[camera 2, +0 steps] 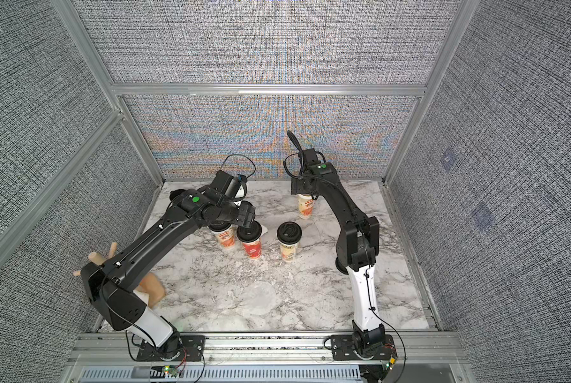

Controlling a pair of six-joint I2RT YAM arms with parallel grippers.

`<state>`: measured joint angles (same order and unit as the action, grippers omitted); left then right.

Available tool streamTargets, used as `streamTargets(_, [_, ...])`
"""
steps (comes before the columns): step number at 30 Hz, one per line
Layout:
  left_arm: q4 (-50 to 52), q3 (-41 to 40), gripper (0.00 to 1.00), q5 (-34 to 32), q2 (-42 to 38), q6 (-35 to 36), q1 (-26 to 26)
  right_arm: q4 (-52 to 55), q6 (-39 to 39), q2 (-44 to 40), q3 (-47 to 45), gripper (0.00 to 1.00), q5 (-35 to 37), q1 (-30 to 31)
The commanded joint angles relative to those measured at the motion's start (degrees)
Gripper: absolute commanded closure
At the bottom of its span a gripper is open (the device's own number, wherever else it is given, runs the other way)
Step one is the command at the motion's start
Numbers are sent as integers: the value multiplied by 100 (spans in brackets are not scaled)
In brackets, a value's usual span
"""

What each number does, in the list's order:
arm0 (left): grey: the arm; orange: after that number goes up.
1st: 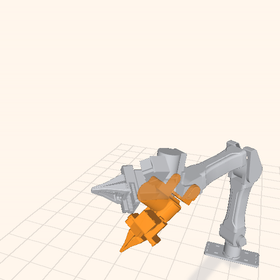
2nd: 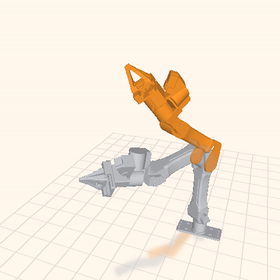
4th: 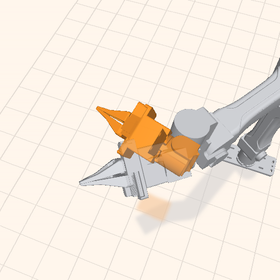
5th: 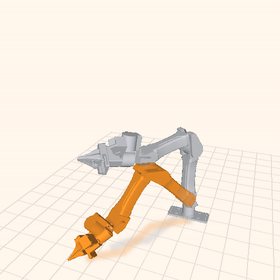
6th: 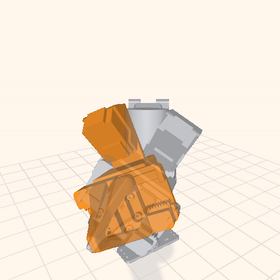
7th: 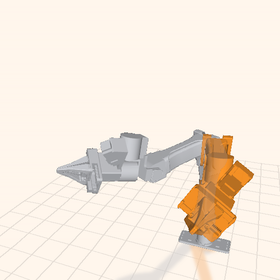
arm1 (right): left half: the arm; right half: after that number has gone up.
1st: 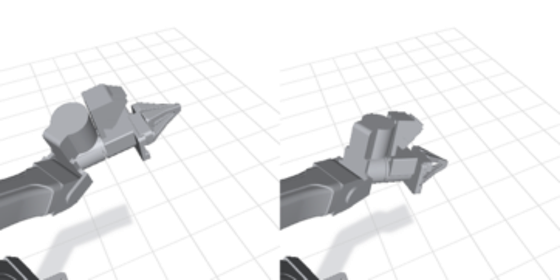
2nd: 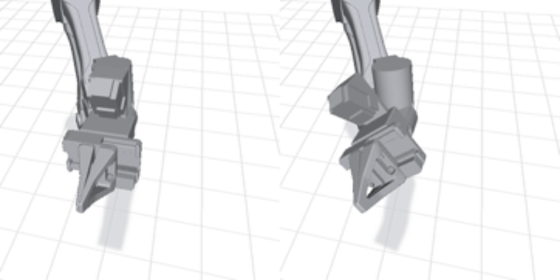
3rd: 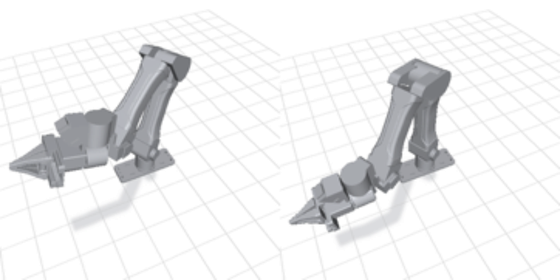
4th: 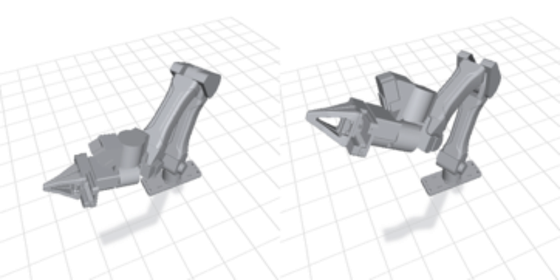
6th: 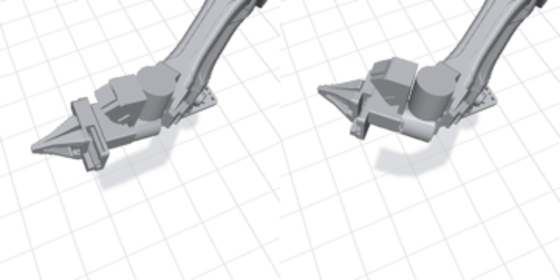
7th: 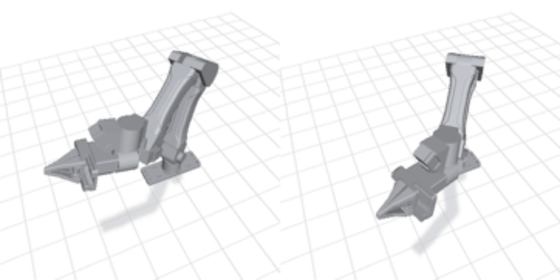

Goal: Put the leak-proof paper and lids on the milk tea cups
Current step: Pick up the cup at the center of the board.

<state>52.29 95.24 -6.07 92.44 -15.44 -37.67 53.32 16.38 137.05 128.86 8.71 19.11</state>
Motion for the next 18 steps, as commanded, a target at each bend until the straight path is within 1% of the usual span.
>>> streamTargets(1, [-112,3,16,-30,10,37,14,-107,-12,44,47,2,40,3])
streamTargets(4, [-114,-3,16,-31,20,46,14,-124,-3,101,85,3,45,5])
streamTargets(10, [-102,-22,15,-31,37,66,28,-147,12,160,96,9,122,-2])
streamTargets(14, [-94,-57,16,-28,30,73,31,-202,20,130,89,14,164,4])
streamTargets(18, [-96,-92,16,-33,-11,70,32,-174,31,22,73,16,183,0])
